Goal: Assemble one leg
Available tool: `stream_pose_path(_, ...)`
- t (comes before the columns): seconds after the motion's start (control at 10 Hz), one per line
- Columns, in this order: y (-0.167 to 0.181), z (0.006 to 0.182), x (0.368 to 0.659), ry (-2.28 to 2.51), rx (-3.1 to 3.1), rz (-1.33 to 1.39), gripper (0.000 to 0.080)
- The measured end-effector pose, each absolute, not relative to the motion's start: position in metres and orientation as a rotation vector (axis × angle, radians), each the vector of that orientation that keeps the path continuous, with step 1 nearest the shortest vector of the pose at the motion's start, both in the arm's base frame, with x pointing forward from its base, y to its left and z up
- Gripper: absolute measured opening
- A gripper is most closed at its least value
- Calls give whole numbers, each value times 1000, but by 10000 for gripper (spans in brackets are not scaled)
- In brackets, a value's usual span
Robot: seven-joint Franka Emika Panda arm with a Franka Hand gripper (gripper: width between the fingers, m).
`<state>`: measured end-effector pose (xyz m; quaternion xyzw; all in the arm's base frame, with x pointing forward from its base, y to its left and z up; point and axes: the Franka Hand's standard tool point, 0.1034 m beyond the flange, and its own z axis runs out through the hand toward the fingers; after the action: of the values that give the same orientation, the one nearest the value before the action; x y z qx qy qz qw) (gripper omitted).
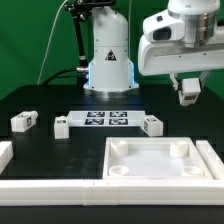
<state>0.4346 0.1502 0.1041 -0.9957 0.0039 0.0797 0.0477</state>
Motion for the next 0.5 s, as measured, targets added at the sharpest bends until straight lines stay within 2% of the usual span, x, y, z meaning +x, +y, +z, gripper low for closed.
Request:
stream_pose_path(0.2,147,101,446,-21,-3033,-18,290)
stream_pose_path(0.3,145,105,458,-47,-3022,-157,290)
stream_pose_path(0.5,132,109,473,-157,-3022,-169,290)
